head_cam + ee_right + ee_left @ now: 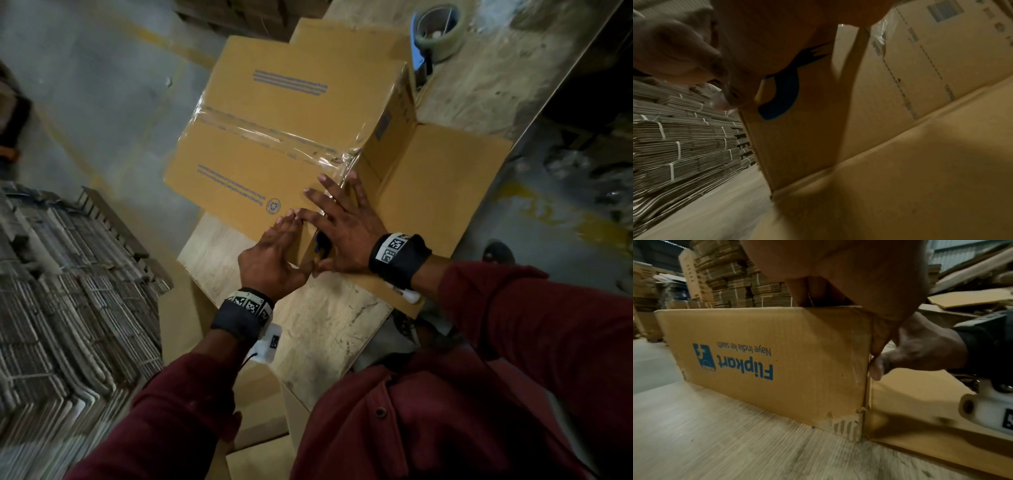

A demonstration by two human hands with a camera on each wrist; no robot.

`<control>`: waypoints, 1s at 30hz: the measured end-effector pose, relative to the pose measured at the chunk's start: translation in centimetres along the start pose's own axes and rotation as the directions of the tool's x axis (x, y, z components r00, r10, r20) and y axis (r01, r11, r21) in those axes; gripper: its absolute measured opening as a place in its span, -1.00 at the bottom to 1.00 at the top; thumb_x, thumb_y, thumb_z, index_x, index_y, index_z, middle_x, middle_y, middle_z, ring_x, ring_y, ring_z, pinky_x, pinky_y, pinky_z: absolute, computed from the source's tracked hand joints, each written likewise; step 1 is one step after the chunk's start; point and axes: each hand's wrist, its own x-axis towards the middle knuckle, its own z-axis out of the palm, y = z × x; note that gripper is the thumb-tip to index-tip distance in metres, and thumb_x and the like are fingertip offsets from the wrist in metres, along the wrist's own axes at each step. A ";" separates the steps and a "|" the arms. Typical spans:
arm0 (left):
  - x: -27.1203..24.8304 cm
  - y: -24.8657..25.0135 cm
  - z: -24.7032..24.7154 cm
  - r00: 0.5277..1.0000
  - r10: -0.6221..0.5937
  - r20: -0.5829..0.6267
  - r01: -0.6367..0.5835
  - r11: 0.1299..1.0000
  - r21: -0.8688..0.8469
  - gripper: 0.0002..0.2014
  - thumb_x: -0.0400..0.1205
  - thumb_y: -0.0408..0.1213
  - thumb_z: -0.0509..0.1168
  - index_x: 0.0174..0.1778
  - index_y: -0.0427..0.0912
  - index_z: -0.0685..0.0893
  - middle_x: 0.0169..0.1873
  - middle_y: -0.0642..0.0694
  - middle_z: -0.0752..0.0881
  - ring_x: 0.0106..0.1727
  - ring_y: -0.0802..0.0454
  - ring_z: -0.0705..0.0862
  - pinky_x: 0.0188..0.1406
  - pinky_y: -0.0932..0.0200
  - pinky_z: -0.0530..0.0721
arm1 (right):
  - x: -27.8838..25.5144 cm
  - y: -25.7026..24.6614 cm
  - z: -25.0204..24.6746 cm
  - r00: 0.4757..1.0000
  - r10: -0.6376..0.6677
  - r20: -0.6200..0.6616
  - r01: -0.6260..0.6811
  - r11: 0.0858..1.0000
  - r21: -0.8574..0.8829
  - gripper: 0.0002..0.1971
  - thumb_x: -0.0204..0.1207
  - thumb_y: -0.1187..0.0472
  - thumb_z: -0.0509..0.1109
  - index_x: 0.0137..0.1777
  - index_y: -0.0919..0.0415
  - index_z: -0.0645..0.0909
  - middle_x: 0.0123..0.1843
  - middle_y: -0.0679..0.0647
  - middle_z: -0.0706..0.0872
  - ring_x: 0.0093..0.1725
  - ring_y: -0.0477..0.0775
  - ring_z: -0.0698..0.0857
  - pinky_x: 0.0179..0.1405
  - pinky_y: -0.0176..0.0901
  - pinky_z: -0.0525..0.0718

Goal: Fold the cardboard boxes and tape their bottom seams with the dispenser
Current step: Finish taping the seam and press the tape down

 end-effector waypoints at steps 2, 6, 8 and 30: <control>0.1 0.2 -0.1 1.000 0.003 -0.013 -0.003 1.000 0.007 -0.23 0.46 0.23 0.42 0.57 -0.07 0.64 0.54 -0.03 0.64 0.49 0.01 0.66 0.05 -0.04 0.82 | 0.3 -0.3 0.3 1.000 0.023 -0.010 -0.023 0.999 0.049 0.10 0.19 -0.64 0.31 0.70 -0.07 0.34 0.80 0.10 0.20 0.81 0.31 -0.07 0.59 0.72 -0.12; 0.2 0.4 -0.8 0.999 0.008 -0.054 -0.010 0.999 -0.033 -0.29 0.57 0.30 0.29 0.56 -0.05 0.66 0.52 -0.03 0.66 0.46 0.03 0.69 0.09 0.00 0.80 | 0.6 0.0 1.0 0.995 0.000 -0.101 0.012 0.993 0.119 -0.04 0.26 -0.52 0.43 0.62 -0.03 0.47 0.74 0.12 0.33 0.77 0.29 0.08 0.54 0.77 0.06; -0.1 -0.1 -1.0 0.999 0.029 -0.041 -0.032 0.995 -0.095 -0.21 0.56 0.37 0.33 0.63 -0.04 0.59 0.60 0.01 0.58 0.55 0.06 0.60 0.25 0.09 0.70 | 0.5 0.4 1.1 0.991 -0.024 -0.135 0.041 0.991 0.129 -0.03 0.25 -0.53 0.43 0.63 -0.07 0.45 0.75 0.10 0.32 0.76 0.26 0.07 0.53 0.76 0.09; -1.4 -6.4 4.6 0.974 0.183 -0.135 -0.177 0.982 0.060 0.04 0.44 0.32 0.50 0.76 -0.06 0.25 0.69 -0.08 0.46 0.72 -0.26 0.37 0.68 -0.44 0.30 | -0.2 -1.8 0.2 0.990 0.128 -0.055 -0.121 0.986 0.111 0.03 0.23 -0.68 0.27 0.66 -0.14 0.40 0.80 0.08 0.16 0.79 0.33 -0.01 0.53 0.72 0.12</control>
